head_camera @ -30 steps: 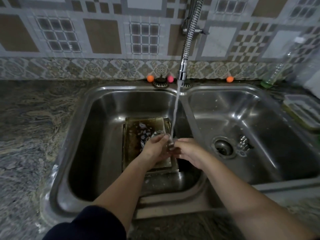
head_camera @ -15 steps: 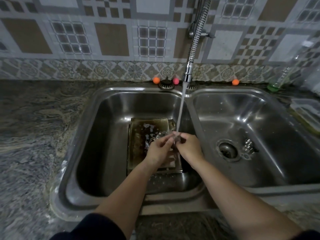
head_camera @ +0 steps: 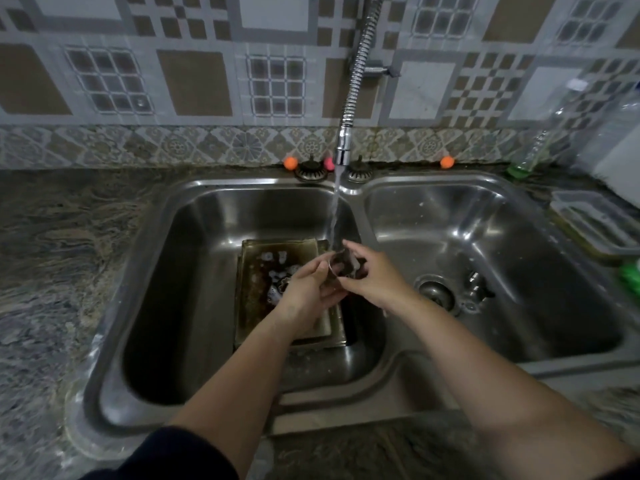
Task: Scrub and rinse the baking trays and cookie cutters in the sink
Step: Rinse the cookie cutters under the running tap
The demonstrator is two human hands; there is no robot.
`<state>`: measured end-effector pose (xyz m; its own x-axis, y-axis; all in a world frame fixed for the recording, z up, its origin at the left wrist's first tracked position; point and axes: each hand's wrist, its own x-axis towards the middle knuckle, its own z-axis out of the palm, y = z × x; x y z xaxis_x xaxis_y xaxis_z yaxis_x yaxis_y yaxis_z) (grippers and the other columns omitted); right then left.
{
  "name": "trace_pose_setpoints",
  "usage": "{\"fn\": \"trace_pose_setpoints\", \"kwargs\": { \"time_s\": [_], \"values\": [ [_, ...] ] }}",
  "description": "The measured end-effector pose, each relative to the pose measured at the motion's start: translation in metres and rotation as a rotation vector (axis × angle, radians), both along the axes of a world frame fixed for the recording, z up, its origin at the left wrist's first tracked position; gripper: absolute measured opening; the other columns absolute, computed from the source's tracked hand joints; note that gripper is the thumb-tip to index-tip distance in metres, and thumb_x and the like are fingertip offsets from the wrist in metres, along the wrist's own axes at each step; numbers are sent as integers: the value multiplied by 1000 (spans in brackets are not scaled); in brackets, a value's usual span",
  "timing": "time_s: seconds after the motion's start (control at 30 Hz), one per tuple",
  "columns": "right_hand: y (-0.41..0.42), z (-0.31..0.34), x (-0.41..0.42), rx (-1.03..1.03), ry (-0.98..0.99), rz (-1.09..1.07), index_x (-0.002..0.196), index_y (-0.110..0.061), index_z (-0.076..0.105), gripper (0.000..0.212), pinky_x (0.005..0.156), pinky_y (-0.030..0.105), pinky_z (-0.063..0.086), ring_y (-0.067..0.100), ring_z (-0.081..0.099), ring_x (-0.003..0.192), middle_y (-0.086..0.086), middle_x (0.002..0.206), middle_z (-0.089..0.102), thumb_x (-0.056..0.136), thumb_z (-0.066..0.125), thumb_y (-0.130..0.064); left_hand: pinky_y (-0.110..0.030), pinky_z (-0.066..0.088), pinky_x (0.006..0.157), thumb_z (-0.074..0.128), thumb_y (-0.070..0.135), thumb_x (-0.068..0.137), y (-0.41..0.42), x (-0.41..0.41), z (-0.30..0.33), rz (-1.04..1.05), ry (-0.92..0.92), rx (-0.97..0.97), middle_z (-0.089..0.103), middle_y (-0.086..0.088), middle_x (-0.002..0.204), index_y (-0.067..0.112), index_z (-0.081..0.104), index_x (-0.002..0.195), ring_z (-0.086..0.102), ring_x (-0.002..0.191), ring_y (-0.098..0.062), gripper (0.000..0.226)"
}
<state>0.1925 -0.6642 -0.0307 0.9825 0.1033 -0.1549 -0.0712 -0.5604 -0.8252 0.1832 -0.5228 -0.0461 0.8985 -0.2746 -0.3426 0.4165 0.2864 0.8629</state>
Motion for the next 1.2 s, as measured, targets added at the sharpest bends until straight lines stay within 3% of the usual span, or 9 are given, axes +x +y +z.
{"fn": "trace_pose_setpoints", "kwargs": {
  "time_s": [0.1, 0.17, 0.3, 0.37, 0.5, 0.7, 0.87, 0.97, 1.2],
  "values": [
    [-26, 15, 0, -262, -196, -67, 137, -27, 49, 65, 82, 19, 39, 5, 53, 96, -4, 119, 60, 78, 76, -23, -37, 46, 100, 39, 24, 103, -25, 6, 2, -8, -111, 118, 67, 0, 117, 21, 60, 124, 64, 107, -15, 30],
    [-54, 15, 5, -314, -198, -133, 136, -23, 50, 64, 82, 18, 39, 11, 57, 104, -1, 126, 59, 78, 77, -25, -37, 41, 106, 42, 23, 101, -43, 12, -3, -46, -296, 416, 63, 6, 121, 22, 60, 125, 59, 112, -12, 29],
    [-130, -11, 15, -364, 33, -294, 139, -17, 46, 67, 98, 26, 40, 22, 52, 124, 6, 138, 53, 80, 75, -24, -45, 12, 120, 33, 43, 100, -75, 16, -21, -367, -569, 1191, 8, -3, 161, 17, 19, 151, 4, 148, -18, 59],
    [-171, -28, 16, -460, 134, -331, 138, -15, 48, 65, 96, 28, 42, 25, 53, 122, 7, 135, 55, 79, 75, -25, -52, -5, 117, 23, 55, 97, -91, 14, -25, -459, -558, 1341, -18, -3, 159, 17, -2, 153, -20, 145, -17, 72],
    [-238, -59, 21, -586, 246, -397, 130, -21, 56, 52, 91, 30, 49, 28, 60, 113, 9, 124, 63, 80, 69, -24, -53, -15, 113, 16, 67, 91, -105, 15, -28, -396, -610, 1553, -26, -2, 156, 15, -11, 151, -28, 142, -16, 84],
    [-291, -94, 42, -697, 362, -425, 126, -6, 57, 45, 91, 32, 49, 31, 58, 113, 16, 123, 61, 84, 68, -16, -51, -15, 115, 7, 69, 87, -106, 17, -30, -389, -631, 1662, -28, 0, 156, 18, -15, 150, -31, 140, -14, 84],
    [-299, -108, 48, -665, 328, -459, 121, -8, 60, 41, 88, 32, 48, 32, 58, 110, 15, 120, 61, 87, 65, -30, -49, -17, 114, 1, 72, 82, -104, 20, -33, -386, -660, 1654, -29, 0, 155, 20, -15, 150, -31, 140, -13, 87],
    [-297, -104, 45, -654, 333, -439, 122, -7, 59, 44, 91, 33, 49, 32, 57, 111, 15, 120, 62, 81, 71, -21, -49, -17, 114, 4, 70, 84, -104, 20, -32, -384, -659, 1636, -27, 1, 156, 20, -12, 151, -30, 140, -13, 85],
    [-255, -63, 28, -571, 219, -331, 143, -27, 44, 71, 103, 32, 43, 27, 49, 127, 7, 143, 48, 79, 73, -18, -50, -15, 115, 12, 66, 91, -106, 20, -29, -390, -647, 1608, -23, -1, 158, 18, -10, 152, -25, 143, -14, 81]
  ]
}}
